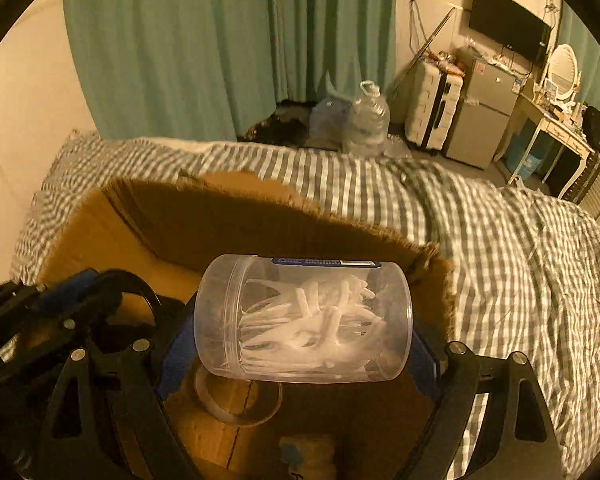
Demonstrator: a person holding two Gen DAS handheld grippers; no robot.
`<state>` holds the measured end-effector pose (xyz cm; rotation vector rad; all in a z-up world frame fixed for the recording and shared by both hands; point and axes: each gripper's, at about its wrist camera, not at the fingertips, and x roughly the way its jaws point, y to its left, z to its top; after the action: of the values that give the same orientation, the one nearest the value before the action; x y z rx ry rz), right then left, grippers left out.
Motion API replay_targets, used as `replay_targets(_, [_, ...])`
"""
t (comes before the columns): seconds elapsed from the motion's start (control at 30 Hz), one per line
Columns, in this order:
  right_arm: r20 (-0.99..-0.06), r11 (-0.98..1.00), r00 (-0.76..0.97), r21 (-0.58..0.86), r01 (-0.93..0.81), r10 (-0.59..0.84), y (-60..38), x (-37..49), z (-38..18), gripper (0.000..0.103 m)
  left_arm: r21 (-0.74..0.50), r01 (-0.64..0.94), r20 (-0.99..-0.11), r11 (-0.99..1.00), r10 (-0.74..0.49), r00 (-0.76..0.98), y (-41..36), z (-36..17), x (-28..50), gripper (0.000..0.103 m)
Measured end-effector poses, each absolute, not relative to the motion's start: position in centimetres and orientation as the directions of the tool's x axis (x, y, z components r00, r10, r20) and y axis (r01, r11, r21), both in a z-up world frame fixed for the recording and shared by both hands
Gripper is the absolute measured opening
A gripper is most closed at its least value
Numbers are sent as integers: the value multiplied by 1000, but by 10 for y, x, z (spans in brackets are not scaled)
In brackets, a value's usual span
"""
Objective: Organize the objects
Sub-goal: 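Carry black ring and clear jar over the box and release both inside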
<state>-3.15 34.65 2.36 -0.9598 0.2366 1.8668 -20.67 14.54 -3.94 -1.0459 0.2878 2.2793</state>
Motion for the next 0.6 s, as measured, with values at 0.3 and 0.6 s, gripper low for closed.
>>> replay_targets(0.3, [-726, -520, -250, -171, -837, 641, 350, -25, 26, 88, -72, -611, -748, -788, 448, -489, 142, -41, -204, 31])
replay_targets(0.6, [-636, -499, -331, -98, -861, 697, 330, -6, 82, 94, -60, -603, -651, -796, 489, -581, 130, -4, -183, 97])
